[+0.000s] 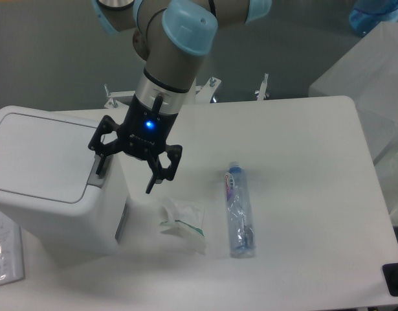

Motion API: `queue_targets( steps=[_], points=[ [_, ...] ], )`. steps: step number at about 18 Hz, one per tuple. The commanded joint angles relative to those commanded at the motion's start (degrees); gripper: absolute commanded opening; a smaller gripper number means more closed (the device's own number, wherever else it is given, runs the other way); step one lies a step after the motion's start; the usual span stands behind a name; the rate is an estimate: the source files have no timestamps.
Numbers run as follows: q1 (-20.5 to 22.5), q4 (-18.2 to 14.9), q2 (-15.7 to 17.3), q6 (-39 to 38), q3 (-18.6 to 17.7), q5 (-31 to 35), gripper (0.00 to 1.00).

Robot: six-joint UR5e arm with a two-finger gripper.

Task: Open the trash can
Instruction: 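Lower the gripper onto the trash can lid edge to flip it open, then lift the gripper away from the open trash can toward the bottle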

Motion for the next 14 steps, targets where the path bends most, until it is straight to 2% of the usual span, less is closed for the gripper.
queue_targets(
  steps=[10,12,14],
  points=[
    [0.00,0.09,-0.26,0.00,0.09,0.62,1.00],
    [0.00,0.17,-0.61,0.00,1.66,0.62,1.00],
    [0.52,2.10,-0.88,0.00,3.24,0.62,1.00]
  ],
)
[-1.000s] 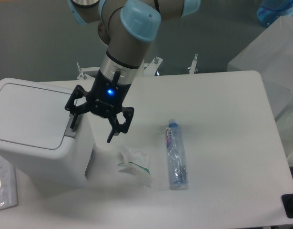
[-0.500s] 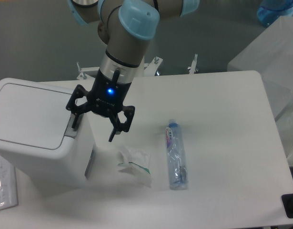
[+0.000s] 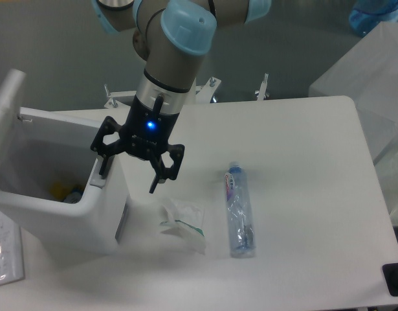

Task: Open the trash can
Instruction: 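Lift the gripper away from the open trash can toward the bottle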

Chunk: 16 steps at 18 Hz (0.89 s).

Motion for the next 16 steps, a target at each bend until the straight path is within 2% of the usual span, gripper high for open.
queue_targets(
  steps=[3,6,8,10,12,14,16],
  points=[
    [3.33,1.15,-0.61,0.44,1.85,0.00,1.00],
    [7.11,2.03,-3.68,4.20,3.17,0.61,1.00],
    [9.49,2.21,-4.22,9.29,3.26,2.98,1.00],
    [9.67,3.60,-6.49,15.87,3.43,5.26,1.00],
    [11.51,5.54,-9.57,20.55,3.26,9.90,1.00],
    [13.88,5.81,-11.42,24.67,3.08,16.23,1.00],
    [16.25,5.46,-12.39,29.60,3.26,19.85,1.00]
  ],
)
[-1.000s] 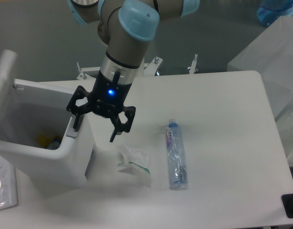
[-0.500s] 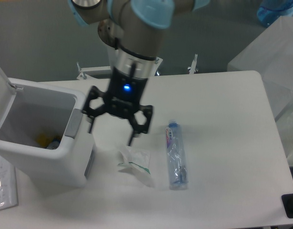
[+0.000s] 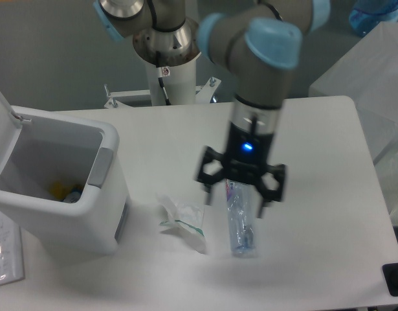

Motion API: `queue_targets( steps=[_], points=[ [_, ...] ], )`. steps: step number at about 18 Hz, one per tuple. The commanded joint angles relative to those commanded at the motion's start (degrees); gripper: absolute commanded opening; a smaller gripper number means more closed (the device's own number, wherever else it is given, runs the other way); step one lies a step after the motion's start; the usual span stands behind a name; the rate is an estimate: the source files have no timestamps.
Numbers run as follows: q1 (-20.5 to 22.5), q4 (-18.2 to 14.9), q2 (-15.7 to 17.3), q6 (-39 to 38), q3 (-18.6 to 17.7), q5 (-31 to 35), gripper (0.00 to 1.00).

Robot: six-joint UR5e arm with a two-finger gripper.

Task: Open the trash can
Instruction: 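Lift the gripper away from the open trash can toward the bottle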

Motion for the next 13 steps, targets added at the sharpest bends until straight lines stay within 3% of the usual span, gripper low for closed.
queue_targets(
  steps=[4,8,10,13],
  points=[
    [4.75,-0.17,-2.55,7.73,0.35,0.54,1.00],
    [7.57,-2.19,-4.84,25.92,0.09,7.63,1.00],
    [6.96,-4.65,-4.75,27.27,0.18,9.85,1.00],
    [6.78,-4.57,-4.40,27.53,-0.61,9.77,1.00]
  ],
)
